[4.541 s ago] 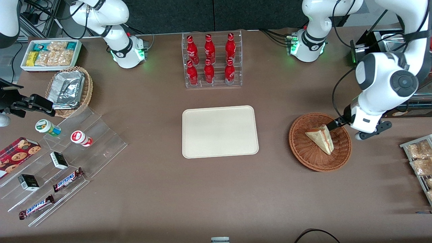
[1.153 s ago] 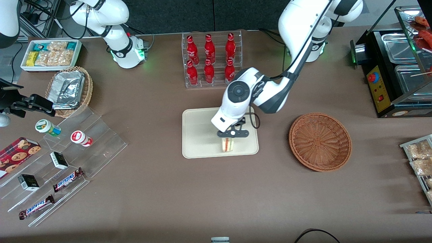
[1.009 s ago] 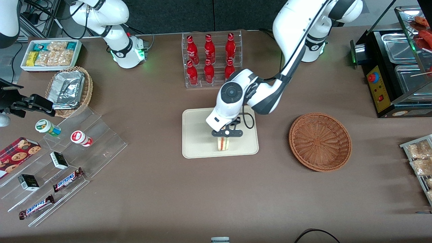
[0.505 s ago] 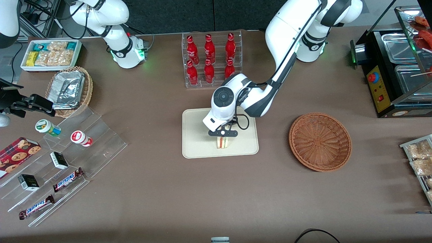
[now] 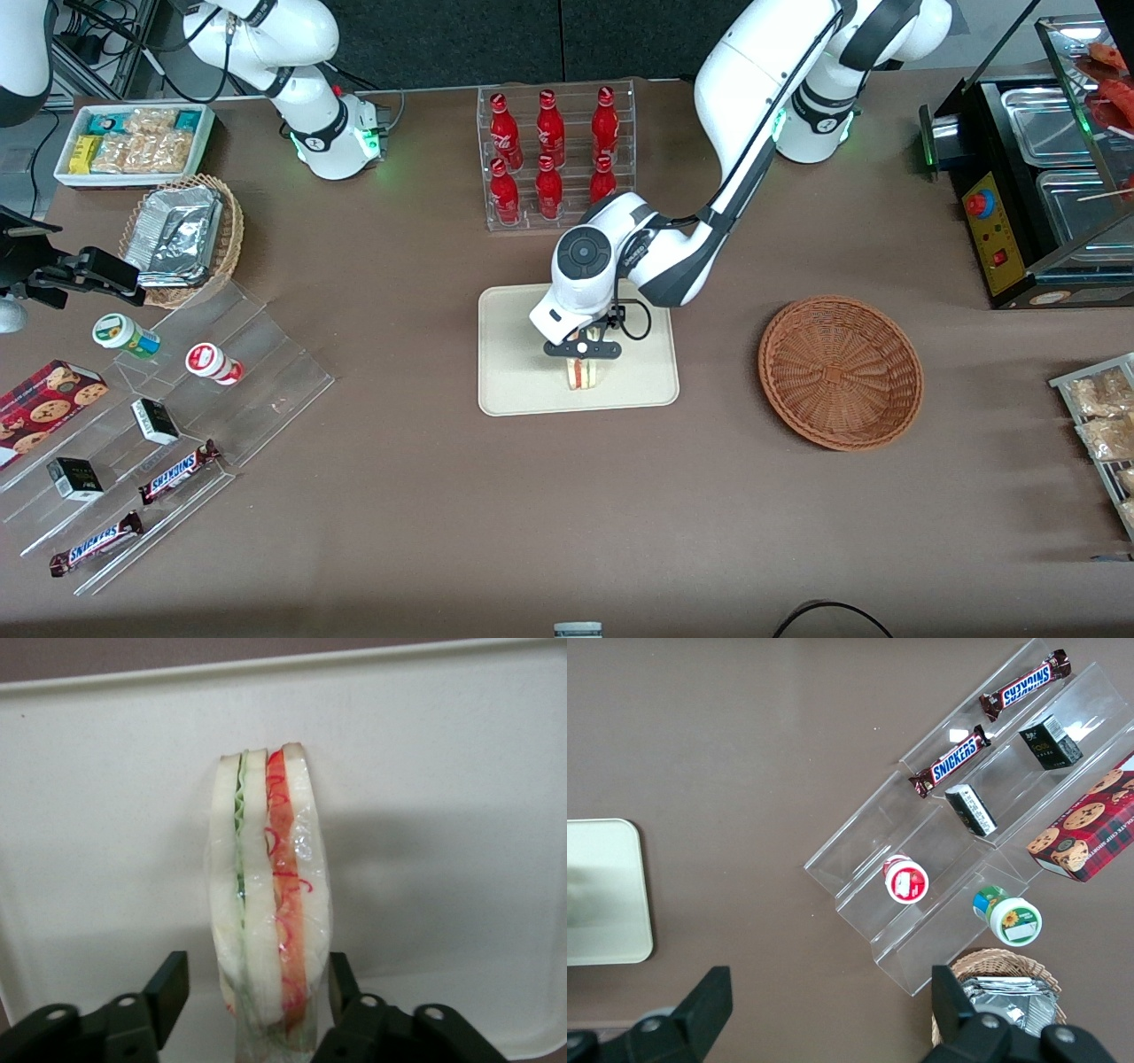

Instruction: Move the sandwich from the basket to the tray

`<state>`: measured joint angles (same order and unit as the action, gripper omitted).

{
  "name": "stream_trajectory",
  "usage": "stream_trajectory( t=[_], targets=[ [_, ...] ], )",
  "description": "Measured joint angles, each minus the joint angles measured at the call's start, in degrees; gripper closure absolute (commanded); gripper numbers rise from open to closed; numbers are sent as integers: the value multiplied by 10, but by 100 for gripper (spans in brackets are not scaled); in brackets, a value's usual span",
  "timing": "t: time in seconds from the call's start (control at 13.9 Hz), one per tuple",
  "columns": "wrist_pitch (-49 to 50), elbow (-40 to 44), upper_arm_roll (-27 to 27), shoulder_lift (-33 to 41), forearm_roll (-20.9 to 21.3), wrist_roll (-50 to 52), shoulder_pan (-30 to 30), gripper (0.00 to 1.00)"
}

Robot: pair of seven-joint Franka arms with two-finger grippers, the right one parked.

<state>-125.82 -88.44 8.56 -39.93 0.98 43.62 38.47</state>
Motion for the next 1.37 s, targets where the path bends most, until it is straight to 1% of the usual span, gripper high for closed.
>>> stream_trajectory(
  t=[0.43,0.65,0.72,0.86,0.94,1.08,1.37],
  targets=[
    [7,49,-12,0,0,-8,-16,0],
    [50,70,-13,4,0,-66,-29,0],
    [70,79,-15,7,0,-92,-40,0],
    [107,88,-15,22,0,-156,-83,0],
    [130,89,-15,33,0,-168,-102,0],
    [180,90,-16,53,3,-164,-123,0],
    [201,86,-19,76,15,-171,-172,0]
  ],
)
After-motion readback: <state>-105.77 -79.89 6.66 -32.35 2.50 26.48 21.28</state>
